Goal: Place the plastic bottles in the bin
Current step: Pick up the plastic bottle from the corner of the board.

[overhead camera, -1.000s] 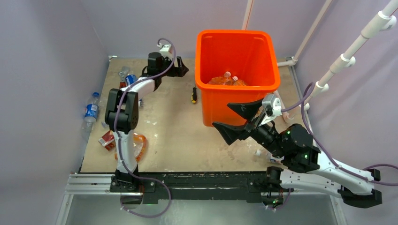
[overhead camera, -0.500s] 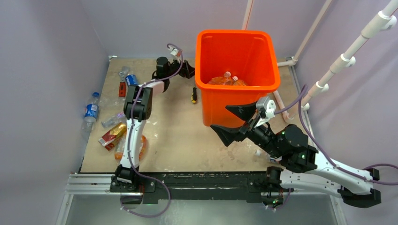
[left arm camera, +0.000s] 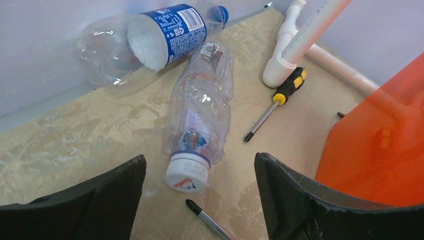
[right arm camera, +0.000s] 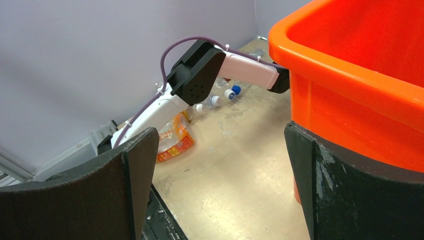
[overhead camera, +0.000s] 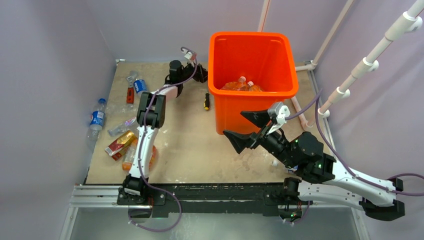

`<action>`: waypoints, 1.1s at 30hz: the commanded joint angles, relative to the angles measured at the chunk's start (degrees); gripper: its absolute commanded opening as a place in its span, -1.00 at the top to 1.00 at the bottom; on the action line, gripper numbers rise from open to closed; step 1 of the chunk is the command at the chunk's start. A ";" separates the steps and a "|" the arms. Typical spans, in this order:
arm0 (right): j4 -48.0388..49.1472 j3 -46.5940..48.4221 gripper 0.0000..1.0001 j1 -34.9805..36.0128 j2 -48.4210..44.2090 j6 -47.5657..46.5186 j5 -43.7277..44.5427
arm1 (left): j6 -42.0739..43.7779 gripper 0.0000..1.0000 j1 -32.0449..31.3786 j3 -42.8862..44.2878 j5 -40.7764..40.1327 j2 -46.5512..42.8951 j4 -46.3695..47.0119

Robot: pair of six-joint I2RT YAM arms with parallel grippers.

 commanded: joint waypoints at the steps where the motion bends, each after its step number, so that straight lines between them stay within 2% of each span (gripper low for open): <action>1: 1.07 -0.52 -0.96 0.18 -0.31 -1.19 2.11 | 9.29 -0.52 -1.73 4.37 0.07 1.01 -7.15; 4: 1.00 -0.52 -0.96 0.20 -0.23 -1.10 2.20 | 9.94 -0.45 -1.78 4.46 -1.15 1.52 -7.86; 10: 0.55 -0.43 -0.96 0.21 -0.28 -1.10 2.94 | 10.51 -0.51 -2.07 5.45 -2.56 2.75 -7.90; 12: 0.37 -0.50 -0.96 0.21 -0.32 -1.10 3.36 | 10.83 -0.44 -2.32 6.06 -2.77 3.45 -8.52; 14: 0.33 -0.60 -0.96 0.21 -0.44 -1.25 3.73 | 11.64 -0.33 -2.54 6.08 -2.98 3.88 -9.21; 17: 0.47 -0.76 -0.96 0.21 -0.57 -1.28 3.96 | 11.98 -0.05 -2.56 4.78 -3.97 3.37 -8.64; 20: 0.71 -1.11 -0.96 0.21 -0.74 -1.15 3.98 | 11.43 0.21 -2.47 -0.17 -5.58 0.65 -3.78; 27: 0.96 -1.67 -0.96 0.21 -1.68 -0.60 3.94 | 10.92 0.49 -2.08 -8.72 -7.12 -5.62 2.67; 33: 0.82 -2.65 -0.96 0.21 -4.08 -0.05 4.23 | 10.58 0.82 -1.69 -17.96 -8.70 -12.23 7.80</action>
